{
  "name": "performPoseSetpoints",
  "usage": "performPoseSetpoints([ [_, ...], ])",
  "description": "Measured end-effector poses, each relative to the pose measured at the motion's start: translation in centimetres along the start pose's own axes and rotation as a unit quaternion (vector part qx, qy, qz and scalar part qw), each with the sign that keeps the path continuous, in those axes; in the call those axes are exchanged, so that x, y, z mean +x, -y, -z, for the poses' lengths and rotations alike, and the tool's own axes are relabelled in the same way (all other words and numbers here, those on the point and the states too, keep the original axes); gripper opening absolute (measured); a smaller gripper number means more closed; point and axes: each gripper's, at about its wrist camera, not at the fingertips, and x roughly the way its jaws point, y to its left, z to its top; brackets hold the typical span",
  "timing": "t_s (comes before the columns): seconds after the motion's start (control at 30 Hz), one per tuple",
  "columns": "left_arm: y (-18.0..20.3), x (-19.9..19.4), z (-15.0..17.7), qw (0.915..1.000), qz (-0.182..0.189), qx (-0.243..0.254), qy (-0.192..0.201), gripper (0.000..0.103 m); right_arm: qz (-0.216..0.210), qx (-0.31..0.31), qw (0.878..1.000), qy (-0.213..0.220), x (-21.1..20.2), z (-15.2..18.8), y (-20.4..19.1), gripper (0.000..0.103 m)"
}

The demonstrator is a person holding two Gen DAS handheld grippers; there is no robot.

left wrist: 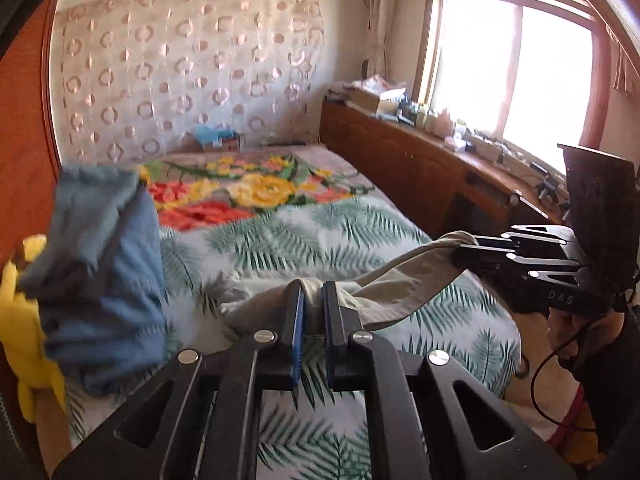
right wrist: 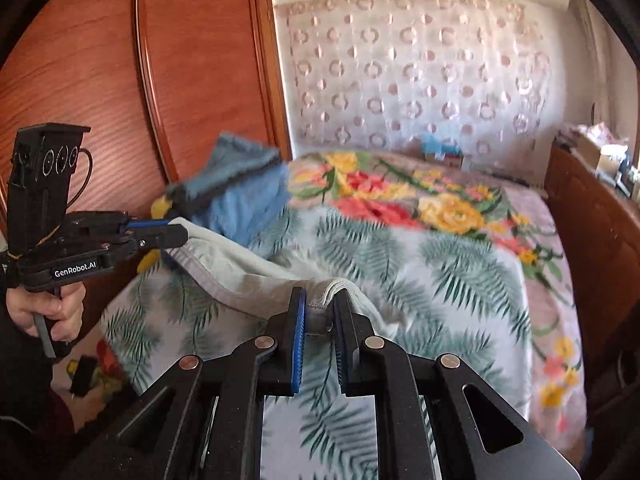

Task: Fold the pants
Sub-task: 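Fold the held edge over the shorts with both tools, then open them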

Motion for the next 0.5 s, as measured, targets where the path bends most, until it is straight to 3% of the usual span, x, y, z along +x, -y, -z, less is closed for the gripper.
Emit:
performPoseSetpoints([
  [0.13,0.5,0.0,2.3,0.9997,0.01,-0.012,-0.017,0.009,-0.011,0.003,1.0,-0.024,0.5,1.9,-0.2,0.013],
  [0.5,1.5,-2.4,4.6,0.9995,0.024,-0.015,-0.017,0.009,-0.028,0.015,0.999,-0.027,-1.9,4.0,-1.0,0.013],
])
